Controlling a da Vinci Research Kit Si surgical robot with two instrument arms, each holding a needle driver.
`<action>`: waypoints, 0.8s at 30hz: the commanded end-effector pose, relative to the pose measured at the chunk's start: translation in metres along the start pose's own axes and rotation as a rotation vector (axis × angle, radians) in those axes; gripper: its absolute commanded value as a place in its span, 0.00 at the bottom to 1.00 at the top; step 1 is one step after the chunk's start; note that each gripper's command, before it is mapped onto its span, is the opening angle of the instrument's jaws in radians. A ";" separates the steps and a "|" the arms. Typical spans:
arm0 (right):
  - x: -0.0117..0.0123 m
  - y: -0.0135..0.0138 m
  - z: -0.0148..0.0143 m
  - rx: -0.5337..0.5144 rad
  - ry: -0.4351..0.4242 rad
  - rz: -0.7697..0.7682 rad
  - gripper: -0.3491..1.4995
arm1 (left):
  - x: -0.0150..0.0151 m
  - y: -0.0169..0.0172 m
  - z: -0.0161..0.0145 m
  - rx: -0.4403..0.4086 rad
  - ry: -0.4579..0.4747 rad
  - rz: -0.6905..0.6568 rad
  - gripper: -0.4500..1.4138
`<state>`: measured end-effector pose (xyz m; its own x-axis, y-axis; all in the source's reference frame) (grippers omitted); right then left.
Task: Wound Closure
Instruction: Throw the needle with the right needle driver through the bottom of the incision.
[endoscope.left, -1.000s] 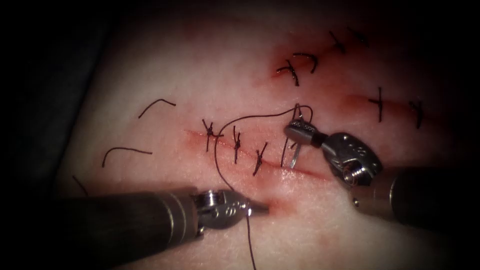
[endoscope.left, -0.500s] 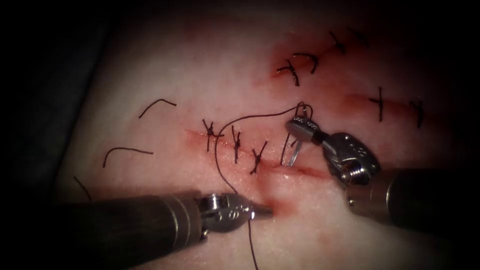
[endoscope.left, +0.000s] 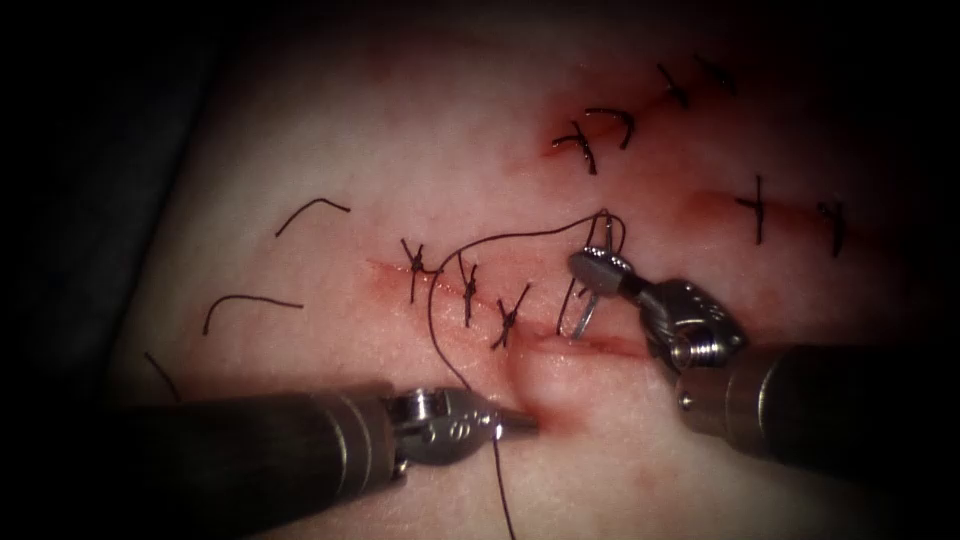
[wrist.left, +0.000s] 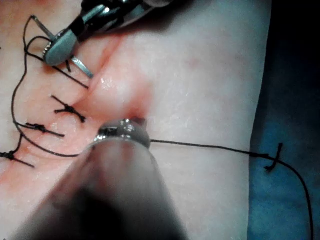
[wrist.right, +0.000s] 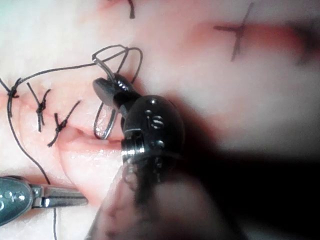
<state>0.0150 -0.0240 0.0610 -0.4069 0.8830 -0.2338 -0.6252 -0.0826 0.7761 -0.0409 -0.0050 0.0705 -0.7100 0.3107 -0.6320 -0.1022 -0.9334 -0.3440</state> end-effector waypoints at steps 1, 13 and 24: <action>-0.0011 -0.0003 0.0006 0.011 -0.006 0.022 0.00 | -0.0001 0.0001 0.0009 -0.002 0.001 -0.001 0.00; -0.0035 -0.0039 -0.0001 0.062 -0.044 0.104 0.00 | -0.0005 -0.0002 0.0006 -0.006 0.002 0.001 0.00; -0.0059 -0.0053 0.0001 0.078 -0.067 0.132 0.00 | -0.0013 -0.0003 -0.0002 -0.015 0.004 0.007 0.00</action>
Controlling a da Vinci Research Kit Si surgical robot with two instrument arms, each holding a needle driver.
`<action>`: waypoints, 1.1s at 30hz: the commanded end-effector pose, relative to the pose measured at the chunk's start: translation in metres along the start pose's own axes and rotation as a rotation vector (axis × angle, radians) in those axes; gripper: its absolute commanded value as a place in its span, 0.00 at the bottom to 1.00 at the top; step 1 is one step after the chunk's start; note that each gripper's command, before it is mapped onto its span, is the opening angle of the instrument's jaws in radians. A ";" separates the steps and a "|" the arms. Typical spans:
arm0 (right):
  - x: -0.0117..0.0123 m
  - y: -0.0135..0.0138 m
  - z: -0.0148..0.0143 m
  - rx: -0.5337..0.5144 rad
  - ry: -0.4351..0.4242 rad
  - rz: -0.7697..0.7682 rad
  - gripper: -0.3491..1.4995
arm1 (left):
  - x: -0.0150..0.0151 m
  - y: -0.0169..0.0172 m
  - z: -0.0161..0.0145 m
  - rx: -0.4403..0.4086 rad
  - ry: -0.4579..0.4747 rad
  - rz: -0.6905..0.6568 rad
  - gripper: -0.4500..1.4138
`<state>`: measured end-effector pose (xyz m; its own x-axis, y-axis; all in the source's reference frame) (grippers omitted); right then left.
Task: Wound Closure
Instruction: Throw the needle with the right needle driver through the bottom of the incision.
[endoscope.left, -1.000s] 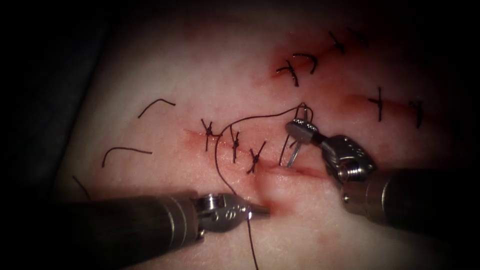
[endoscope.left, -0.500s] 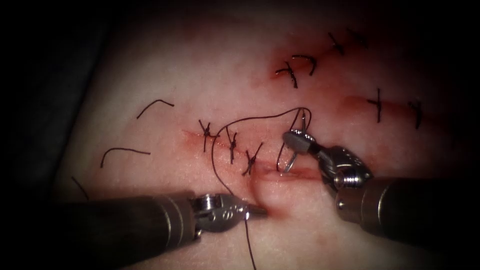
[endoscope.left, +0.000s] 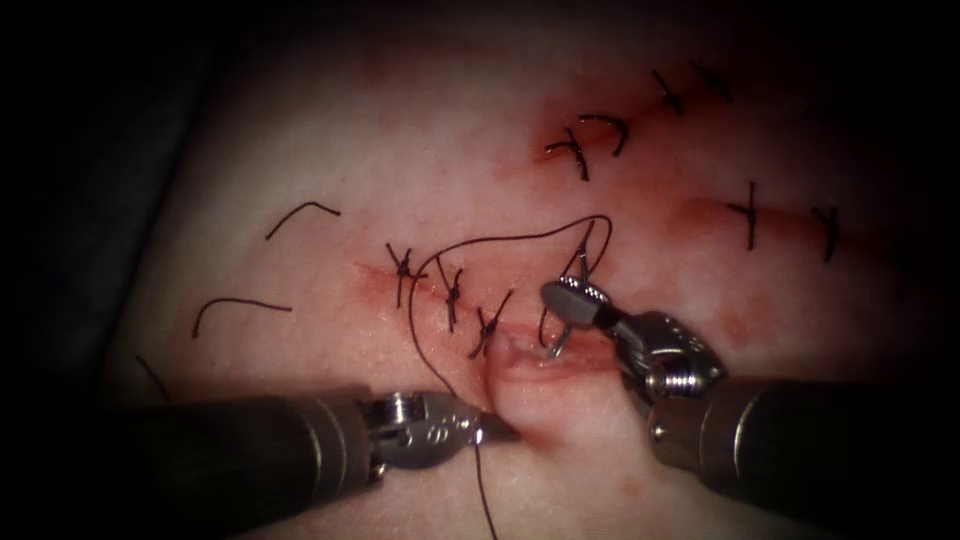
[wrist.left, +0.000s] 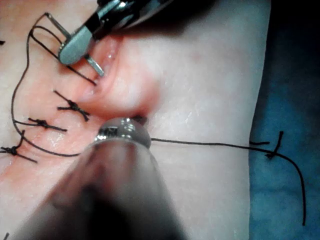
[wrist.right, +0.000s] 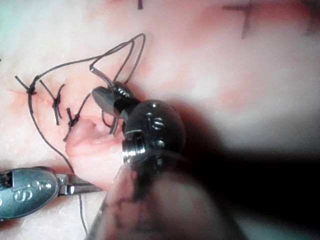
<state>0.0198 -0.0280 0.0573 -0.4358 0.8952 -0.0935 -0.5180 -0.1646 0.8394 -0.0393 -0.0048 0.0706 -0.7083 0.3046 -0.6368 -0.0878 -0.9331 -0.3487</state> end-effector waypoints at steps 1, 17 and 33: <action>-0.0016 0.0005 0.0011 0.004 -0.012 0.011 0.00 | -0.0002 0.0001 0.0008 -0.002 0.001 0.001 0.00; -0.0059 0.0000 0.0013 0.018 -0.052 0.003 0.00 | -0.0007 -0.0007 0.0007 -0.008 0.003 0.000 0.00; -0.0057 -0.0003 0.0009 0.065 -0.007 0.014 0.00 | -0.0004 -0.0010 0.0006 -0.006 0.001 -0.005 0.00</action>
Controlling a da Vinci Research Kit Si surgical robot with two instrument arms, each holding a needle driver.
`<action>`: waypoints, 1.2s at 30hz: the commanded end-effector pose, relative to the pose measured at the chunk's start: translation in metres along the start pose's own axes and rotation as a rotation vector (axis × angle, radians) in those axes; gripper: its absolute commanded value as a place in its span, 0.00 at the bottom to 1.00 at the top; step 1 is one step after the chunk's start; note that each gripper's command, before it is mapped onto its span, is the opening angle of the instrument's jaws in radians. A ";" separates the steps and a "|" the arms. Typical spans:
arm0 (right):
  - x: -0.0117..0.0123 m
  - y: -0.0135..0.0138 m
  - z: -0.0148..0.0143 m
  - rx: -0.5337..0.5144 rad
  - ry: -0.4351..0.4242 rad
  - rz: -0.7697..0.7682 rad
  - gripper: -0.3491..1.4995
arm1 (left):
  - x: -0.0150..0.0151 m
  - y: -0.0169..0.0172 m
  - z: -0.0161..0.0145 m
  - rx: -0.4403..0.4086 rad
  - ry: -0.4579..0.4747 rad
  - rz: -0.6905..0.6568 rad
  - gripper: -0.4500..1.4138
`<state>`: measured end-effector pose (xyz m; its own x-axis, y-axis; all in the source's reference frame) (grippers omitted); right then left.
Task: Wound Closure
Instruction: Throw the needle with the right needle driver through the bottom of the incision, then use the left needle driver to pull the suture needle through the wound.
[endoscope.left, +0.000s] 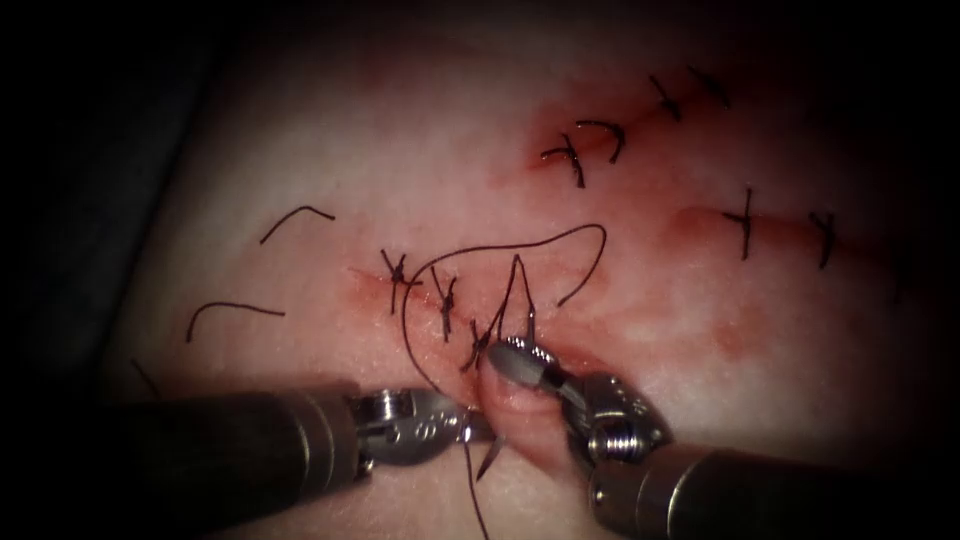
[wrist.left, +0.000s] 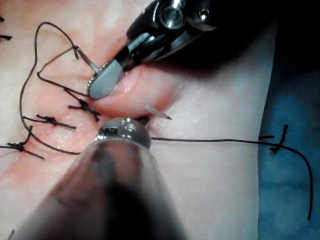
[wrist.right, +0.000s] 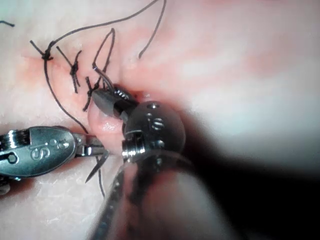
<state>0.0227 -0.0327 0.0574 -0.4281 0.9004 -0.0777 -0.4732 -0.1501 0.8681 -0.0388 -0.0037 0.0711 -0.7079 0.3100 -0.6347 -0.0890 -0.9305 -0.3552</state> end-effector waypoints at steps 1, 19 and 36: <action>0.0003 0.0005 0.0006 0.033 0.019 0.013 0.05 | -0.0001 0.0002 0.0007 -0.003 0.001 0.001 0.00; 0.0100 0.0044 -0.0015 0.087 -0.001 -0.053 0.88 | -0.0022 -0.0018 -0.0020 -0.043 0.305 0.127 0.40; 0.0120 0.0086 -0.0014 0.056 -0.078 -0.092 0.86 | 0.0013 -0.0026 0.0008 -0.176 0.446 0.361 0.32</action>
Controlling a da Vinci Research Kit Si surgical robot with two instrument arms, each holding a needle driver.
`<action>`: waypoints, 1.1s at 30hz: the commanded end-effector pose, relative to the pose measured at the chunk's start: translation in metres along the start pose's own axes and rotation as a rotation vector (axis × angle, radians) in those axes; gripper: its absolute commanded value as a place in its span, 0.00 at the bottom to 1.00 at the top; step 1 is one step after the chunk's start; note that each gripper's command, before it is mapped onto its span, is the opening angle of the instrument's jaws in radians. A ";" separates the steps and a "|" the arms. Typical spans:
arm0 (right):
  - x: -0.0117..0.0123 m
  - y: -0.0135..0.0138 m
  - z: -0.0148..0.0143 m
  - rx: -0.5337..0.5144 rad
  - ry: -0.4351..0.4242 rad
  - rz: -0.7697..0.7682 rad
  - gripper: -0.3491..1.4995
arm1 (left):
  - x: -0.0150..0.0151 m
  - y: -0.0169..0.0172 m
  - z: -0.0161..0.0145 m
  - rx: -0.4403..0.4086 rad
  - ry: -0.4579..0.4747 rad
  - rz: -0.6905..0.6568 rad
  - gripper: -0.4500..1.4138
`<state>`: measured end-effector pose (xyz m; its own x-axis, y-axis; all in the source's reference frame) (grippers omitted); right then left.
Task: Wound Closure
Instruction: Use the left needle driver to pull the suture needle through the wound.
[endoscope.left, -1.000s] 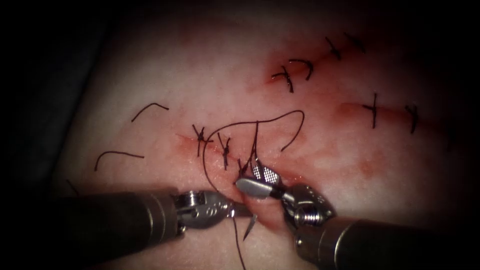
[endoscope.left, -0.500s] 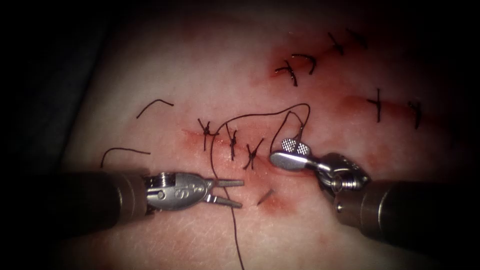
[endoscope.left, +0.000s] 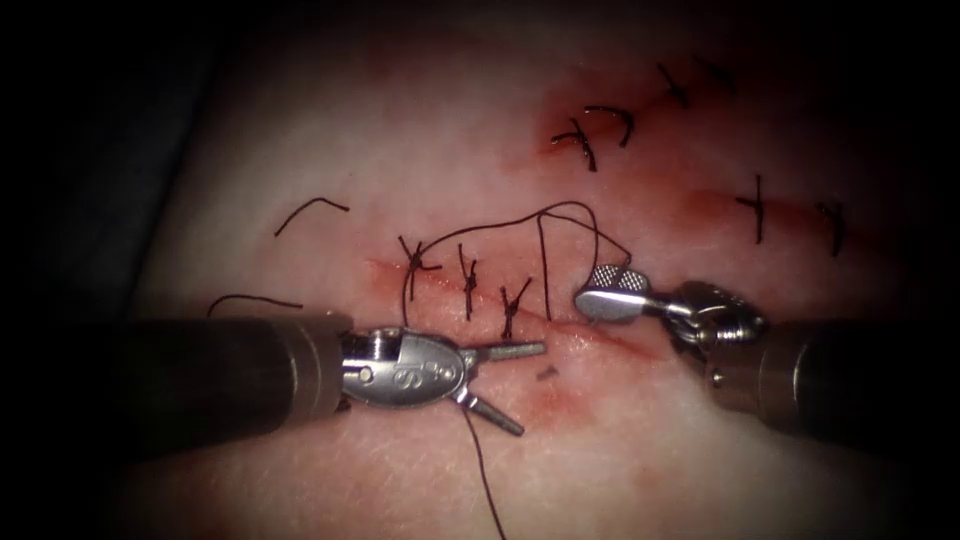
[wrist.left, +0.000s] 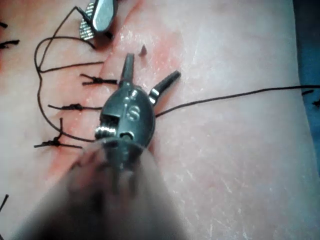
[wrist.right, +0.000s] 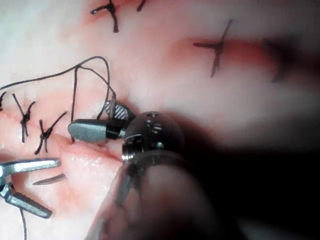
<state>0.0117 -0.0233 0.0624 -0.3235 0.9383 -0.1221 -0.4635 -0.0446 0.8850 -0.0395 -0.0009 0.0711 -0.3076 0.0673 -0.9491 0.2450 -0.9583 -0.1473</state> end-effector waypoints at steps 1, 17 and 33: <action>-0.0009 0.0005 0.0009 0.001 0.000 -0.001 0.84 | -0.0006 -0.0002 0.0008 -0.009 0.008 0.005 0.31; -0.0019 0.0003 0.0013 -0.004 0.000 -0.013 0.77 | -0.0022 -0.0031 0.0034 -0.072 0.031 -0.005 0.17; -0.0017 0.0005 0.0011 -0.002 -0.003 -0.025 0.74 | -0.0020 -0.0025 0.0038 -0.069 0.025 -0.009 0.41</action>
<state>0.0123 -0.0242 0.0629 -0.3099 0.9398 -0.1441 -0.4748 -0.0217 0.8798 -0.0425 0.0003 0.0738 -0.2875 0.0827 -0.9542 0.3045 -0.9367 -0.1729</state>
